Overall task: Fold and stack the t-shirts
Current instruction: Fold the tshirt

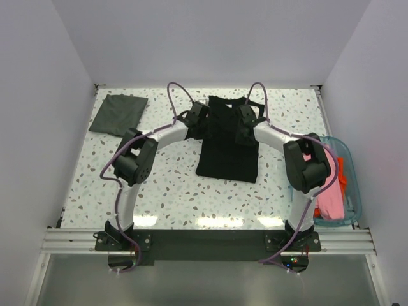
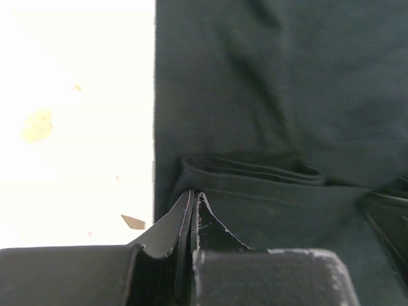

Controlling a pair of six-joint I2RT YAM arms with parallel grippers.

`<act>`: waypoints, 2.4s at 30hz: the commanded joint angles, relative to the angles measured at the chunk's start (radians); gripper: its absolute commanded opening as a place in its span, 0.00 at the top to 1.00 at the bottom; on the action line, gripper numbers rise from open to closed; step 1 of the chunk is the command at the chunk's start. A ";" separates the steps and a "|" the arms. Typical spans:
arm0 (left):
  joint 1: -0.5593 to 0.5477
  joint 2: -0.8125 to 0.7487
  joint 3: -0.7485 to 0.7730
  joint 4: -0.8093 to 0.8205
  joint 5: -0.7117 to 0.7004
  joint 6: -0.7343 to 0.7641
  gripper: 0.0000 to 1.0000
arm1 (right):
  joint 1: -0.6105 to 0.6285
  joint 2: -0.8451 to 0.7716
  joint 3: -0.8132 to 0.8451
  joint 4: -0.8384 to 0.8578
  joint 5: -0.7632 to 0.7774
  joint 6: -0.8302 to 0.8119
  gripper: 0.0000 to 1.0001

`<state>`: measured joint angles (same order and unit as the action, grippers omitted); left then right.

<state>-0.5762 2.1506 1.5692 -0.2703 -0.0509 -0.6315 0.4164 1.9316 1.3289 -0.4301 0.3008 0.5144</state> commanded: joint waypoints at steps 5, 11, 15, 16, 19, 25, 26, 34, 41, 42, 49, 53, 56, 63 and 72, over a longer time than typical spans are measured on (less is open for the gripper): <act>0.012 0.045 0.026 0.023 -0.020 0.027 1.00 | -0.031 0.030 0.027 0.045 0.043 -0.059 0.63; 0.012 0.043 0.009 0.000 -0.055 0.016 1.00 | -0.037 0.049 -0.002 0.051 0.066 -0.050 0.61; 0.012 0.032 -0.017 -0.023 -0.089 -0.011 1.00 | -0.045 0.043 -0.060 0.076 0.047 -0.027 0.59; 0.010 0.022 -0.032 -0.035 -0.104 -0.029 1.00 | -0.045 0.032 -0.086 0.094 0.032 -0.021 0.58; 0.012 -0.006 -0.069 -0.038 -0.131 -0.053 1.00 | -0.047 0.014 -0.134 0.123 0.000 -0.014 0.58; 0.010 -0.107 -0.211 -0.018 -0.170 -0.118 1.00 | -0.019 -0.051 -0.227 0.172 -0.058 0.004 0.59; 0.010 -0.136 -0.254 -0.007 -0.168 -0.132 1.00 | -0.004 -0.060 -0.238 0.177 -0.064 0.009 0.59; 0.013 -0.305 -0.457 0.031 -0.202 -0.172 1.00 | 0.153 -0.146 -0.286 0.142 -0.042 0.070 0.60; 0.010 -0.486 -0.447 -0.017 -0.224 -0.103 1.00 | 0.134 -0.189 -0.226 0.108 -0.021 -0.013 0.57; 0.007 -0.494 -0.437 -0.014 -0.212 -0.097 1.00 | 0.128 -0.192 -0.203 0.114 -0.044 -0.028 0.56; -0.040 -0.394 -0.310 0.036 0.006 -0.027 1.00 | 0.116 -0.261 -0.135 0.103 -0.156 -0.025 0.56; -0.068 -0.293 -0.249 0.075 0.094 -0.022 1.00 | 0.119 -0.260 -0.163 0.159 -0.247 0.044 0.57; -0.068 -0.232 -0.227 0.118 0.120 -0.023 1.00 | 0.121 -0.221 -0.174 0.200 -0.272 0.082 0.58; -0.039 -0.114 -0.224 0.148 -0.003 -0.072 1.00 | 0.105 -0.073 -0.175 0.275 -0.281 0.122 0.66; -0.036 -0.184 -0.454 0.155 -0.106 -0.247 1.00 | 0.039 -0.028 -0.241 0.315 -0.340 0.069 0.67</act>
<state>-0.6231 1.9846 1.2041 -0.0597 -0.0689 -0.8204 0.4866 1.8740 1.1168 -0.1139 -0.0380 0.6262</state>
